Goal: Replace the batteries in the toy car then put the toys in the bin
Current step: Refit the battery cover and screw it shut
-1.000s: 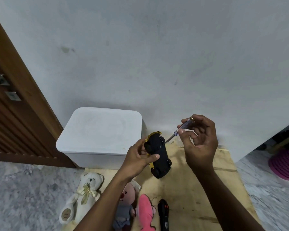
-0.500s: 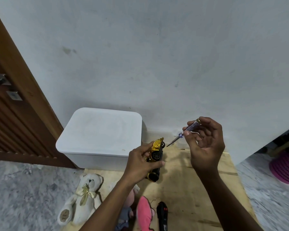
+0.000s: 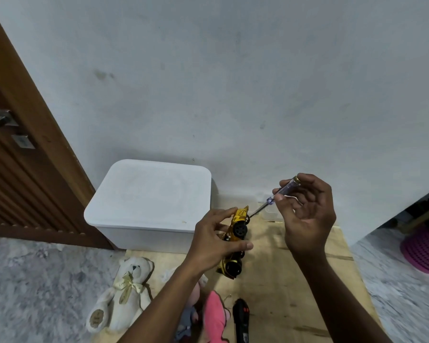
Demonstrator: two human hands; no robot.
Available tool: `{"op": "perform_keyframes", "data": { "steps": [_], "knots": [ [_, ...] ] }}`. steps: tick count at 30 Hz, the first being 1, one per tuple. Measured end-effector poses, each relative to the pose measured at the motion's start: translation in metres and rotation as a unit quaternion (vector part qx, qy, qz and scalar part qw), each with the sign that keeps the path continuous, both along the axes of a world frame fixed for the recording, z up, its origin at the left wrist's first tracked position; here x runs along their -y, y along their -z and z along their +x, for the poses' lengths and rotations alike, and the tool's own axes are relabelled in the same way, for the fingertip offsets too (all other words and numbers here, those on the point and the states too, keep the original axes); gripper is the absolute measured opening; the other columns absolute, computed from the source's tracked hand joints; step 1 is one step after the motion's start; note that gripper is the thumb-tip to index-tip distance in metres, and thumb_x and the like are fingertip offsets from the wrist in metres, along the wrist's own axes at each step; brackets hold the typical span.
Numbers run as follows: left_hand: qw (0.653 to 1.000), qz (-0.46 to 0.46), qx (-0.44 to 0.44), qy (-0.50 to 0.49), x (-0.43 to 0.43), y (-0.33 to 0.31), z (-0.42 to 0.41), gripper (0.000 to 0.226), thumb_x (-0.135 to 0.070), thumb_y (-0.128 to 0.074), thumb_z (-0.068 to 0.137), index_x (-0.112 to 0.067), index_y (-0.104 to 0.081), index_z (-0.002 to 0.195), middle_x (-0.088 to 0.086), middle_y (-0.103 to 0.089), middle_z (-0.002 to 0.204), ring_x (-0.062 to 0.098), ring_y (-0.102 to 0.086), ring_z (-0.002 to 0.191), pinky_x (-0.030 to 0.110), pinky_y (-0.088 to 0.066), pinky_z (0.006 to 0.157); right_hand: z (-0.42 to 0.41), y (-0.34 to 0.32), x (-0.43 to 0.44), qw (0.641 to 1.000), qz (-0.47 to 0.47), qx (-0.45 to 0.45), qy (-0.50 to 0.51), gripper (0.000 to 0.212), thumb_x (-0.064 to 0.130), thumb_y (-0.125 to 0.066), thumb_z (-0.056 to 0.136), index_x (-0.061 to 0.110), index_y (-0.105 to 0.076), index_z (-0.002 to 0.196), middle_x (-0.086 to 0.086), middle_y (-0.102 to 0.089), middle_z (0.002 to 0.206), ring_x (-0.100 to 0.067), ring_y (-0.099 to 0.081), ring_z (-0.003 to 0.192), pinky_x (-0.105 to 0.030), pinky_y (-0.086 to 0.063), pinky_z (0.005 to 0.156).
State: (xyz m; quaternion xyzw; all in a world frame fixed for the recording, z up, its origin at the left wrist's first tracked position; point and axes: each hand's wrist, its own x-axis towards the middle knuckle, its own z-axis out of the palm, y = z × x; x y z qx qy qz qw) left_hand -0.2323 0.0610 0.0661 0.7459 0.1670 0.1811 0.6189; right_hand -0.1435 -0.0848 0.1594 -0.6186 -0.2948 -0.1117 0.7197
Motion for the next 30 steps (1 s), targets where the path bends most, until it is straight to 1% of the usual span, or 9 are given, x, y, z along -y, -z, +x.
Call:
{"op": "perform_keyframes", "data": {
  "steps": [3, 6, 10, 13, 18, 21, 24, 27, 30],
  "knots": [
    [1.000, 0.017, -0.005, 0.000, 0.002, 0.001, 0.001, 0.082, -0.041, -0.098, 0.053, -0.060, -0.060, 0.123, -0.030, -0.059, 0.127, -0.002, -0.062, 0.105, 0.016, -0.054, 0.080, 0.001, -0.001, 0.002, 1.000, -0.003, 0.006, 0.003, 0.054, -0.022, -0.065, 0.081, 0.016, -0.052, 0.117, -0.015, -0.067, 0.103, -0.029, -0.071, 0.089, -0.032, -0.058, 0.075],
    [1.000, 0.016, -0.023, -0.009, 0.004, 0.002, 0.001, 0.085, -0.051, -0.095, 0.053, -0.062, -0.056, 0.128, -0.025, -0.062, 0.130, 0.002, -0.063, 0.111, 0.022, -0.057, 0.085, 0.001, -0.001, 0.003, 1.000, -0.006, 0.011, 0.007, 0.053, -0.022, -0.065, 0.081, 0.013, -0.051, 0.118, -0.016, -0.067, 0.104, -0.030, -0.071, 0.090, -0.033, -0.058, 0.076],
    [0.999, -0.020, -0.021, -0.013, 0.005, 0.003, 0.002, 0.079, -0.043, -0.099, 0.054, -0.057, -0.063, 0.123, -0.023, -0.068, 0.125, 0.006, -0.069, 0.109, 0.027, -0.060, 0.087, 0.001, -0.002, 0.004, 1.000, -0.002, 0.011, 0.011, 0.055, -0.022, -0.065, 0.081, 0.018, -0.052, 0.117, -0.014, -0.067, 0.103, -0.028, -0.072, 0.090, -0.034, -0.058, 0.077],
    [1.000, -0.002, -0.011, -0.019, 0.006, 0.004, 0.005, 0.074, -0.039, -0.099, 0.053, -0.052, -0.069, 0.119, -0.023, -0.068, 0.122, 0.002, -0.068, 0.107, 0.019, -0.057, 0.085, 0.002, -0.002, 0.005, 1.000, -0.004, 0.014, 0.014, 0.057, -0.022, -0.066, 0.081, 0.020, -0.052, 0.117, -0.015, -0.067, 0.102, -0.027, -0.072, 0.090, -0.037, -0.058, 0.078],
    [0.999, 0.015, -0.008, -0.039, 0.012, 0.012, 0.010, 0.071, -0.044, -0.098, 0.051, -0.052, -0.070, 0.115, -0.023, -0.067, 0.120, -0.003, -0.065, 0.107, 0.024, -0.057, 0.090, 0.006, 0.000, 0.009, 1.000, -0.010, 0.014, 0.021, 0.056, -0.019, -0.067, 0.081, 0.021, -0.053, 0.117, -0.016, -0.067, 0.103, -0.030, -0.072, 0.091, -0.043, -0.058, 0.080],
    [0.998, 0.030, -0.033, -0.049, 0.020, 0.016, 0.016, 0.072, -0.052, -0.095, 0.051, -0.057, -0.066, 0.117, -0.024, -0.063, 0.122, 0.001, -0.062, 0.107, 0.028, -0.059, 0.088, 0.008, 0.001, 0.012, 0.999, -0.022, 0.024, 0.034, 0.057, -0.018, -0.068, 0.081, 0.020, -0.052, 0.118, -0.017, -0.067, 0.103, -0.029, -0.072, 0.091, -0.044, -0.058, 0.081],
    [0.994, 0.055, -0.065, -0.062, 0.031, 0.022, 0.027, 0.075, -0.056, -0.093, 0.053, -0.051, -0.066, 0.122, -0.019, -0.063, 0.127, 0.007, -0.061, 0.111, 0.032, -0.057, 0.091, 0.013, 0.001, 0.018, 0.998, -0.035, 0.033, 0.051, 0.055, -0.019, -0.069, 0.080, 0.016, -0.051, 0.118, -0.016, -0.067, 0.102, -0.025, -0.072, 0.092, -0.041, -0.059, 0.082],
    [0.987, 0.098, -0.104, -0.070, 0.039, 0.032, 0.040, 0.074, -0.056, -0.092, 0.056, -0.047, -0.066, 0.125, -0.019, -0.065, 0.123, 0.005, -0.061, 0.108, 0.030, -0.054, 0.089, 0.020, 0.004, 0.024, 0.996, -0.044, 0.040, 0.067, 0.053, -0.019, -0.069, 0.079, 0.011, -0.050, 0.119, -0.016, -0.068, 0.101, -0.021, -0.071, 0.091, -0.036, -0.059, 0.080],
    [0.976, 0.133, -0.150, -0.088, 0.043, 0.042, 0.051, 0.073, -0.057, -0.089, 0.061, -0.046, -0.065, 0.129, -0.020, -0.062, 0.123, 0.005, -0.060, 0.108, 0.025, -0.050, 0.088, 0.031, 0.009, 0.030, 0.996, -0.043, 0.035, 0.073, 0.056, -0.018, -0.071, 0.079, 0.018, -0.052, 0.117, -0.018, -0.068, 0.101, -0.024, -0.071, 0.090, -0.035, -0.059, 0.079]
  ]
}}
